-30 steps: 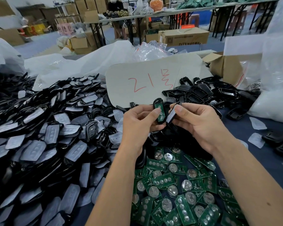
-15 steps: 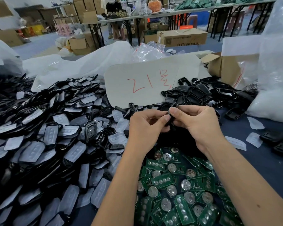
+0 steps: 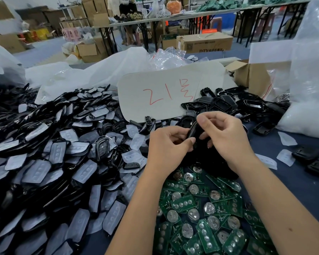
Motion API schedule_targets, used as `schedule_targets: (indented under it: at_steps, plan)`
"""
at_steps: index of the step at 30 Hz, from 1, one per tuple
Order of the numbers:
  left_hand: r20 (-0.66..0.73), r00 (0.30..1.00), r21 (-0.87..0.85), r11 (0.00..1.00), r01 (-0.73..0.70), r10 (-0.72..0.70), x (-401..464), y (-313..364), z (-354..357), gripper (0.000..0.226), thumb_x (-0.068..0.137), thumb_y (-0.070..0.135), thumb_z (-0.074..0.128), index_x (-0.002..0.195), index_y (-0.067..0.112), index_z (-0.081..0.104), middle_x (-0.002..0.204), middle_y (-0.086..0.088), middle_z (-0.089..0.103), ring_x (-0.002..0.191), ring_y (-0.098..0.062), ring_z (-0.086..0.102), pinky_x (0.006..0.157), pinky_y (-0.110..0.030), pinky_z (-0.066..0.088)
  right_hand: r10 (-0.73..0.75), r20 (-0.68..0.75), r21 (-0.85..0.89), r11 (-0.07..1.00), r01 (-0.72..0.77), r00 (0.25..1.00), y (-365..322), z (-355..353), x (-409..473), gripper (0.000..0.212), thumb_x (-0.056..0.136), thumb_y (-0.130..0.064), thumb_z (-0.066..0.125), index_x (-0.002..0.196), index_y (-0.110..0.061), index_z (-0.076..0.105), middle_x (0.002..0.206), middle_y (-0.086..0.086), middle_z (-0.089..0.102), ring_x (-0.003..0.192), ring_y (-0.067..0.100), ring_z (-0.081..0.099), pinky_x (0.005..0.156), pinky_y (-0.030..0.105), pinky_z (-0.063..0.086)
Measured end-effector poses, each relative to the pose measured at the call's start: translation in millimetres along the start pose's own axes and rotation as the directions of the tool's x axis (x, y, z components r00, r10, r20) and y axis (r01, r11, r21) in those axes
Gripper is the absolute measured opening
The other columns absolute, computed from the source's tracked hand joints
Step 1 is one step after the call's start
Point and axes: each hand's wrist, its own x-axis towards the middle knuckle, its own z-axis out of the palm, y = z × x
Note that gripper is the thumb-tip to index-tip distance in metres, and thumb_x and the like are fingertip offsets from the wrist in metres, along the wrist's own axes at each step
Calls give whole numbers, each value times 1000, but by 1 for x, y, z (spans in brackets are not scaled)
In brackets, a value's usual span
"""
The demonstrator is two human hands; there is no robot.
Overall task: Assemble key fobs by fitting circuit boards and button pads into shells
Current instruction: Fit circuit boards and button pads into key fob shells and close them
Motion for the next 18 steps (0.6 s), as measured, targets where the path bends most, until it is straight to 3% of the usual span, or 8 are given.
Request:
schedule_targets:
  at_steps: [2, 7, 14, 18]
  plan:
    - [13, 1000, -20, 1000, 14, -13, 1, 0, -2, 19, 85, 9, 79, 90, 28, 81, 77, -1, 78, 71, -19, 77, 75, -42, 65, 0, 99, 54, 999, -5, 995, 0, -6, 2, 16, 94, -40, 73, 107, -32, 78, 96, 9, 75, 68, 15, 67, 50, 25, 47]
    - [58, 998, -15, 1000, 27, -26, 0, 2, -6, 14, 87, 7, 77, 95, 18, 82, 79, -3, 78, 71, -21, 77, 77, -47, 65, -59, 214, 43, 998, 50, 975, 1, -9, 3, 19, 100, -11, 68, 111, -21, 80, 80, 3, 74, 64, 11, 61, 52, 21, 49]
    - [78, 996, 17, 999, 29, -30, 0, 3, -8, 14, 87, 12, 78, 96, 23, 81, 79, 1, 78, 74, -18, 77, 81, -48, 63, -67, 210, 72, 996, 53, 975, 2, -9, 4, 13, 96, -6, 70, 102, -13, 80, 85, 12, 75, 66, 18, 62, 59, 23, 53]
    - [-21, 998, -47, 997, 56, -57, 2, 1, -9, 11, 82, 20, 84, 91, 26, 81, 81, -1, 78, 80, -22, 77, 85, -50, 62, -53, 196, 168, 986, 20, 979, 3, -10, 5, 12, 98, -3, 66, 105, -6, 76, 91, 12, 75, 72, 16, 65, 65, 21, 56]
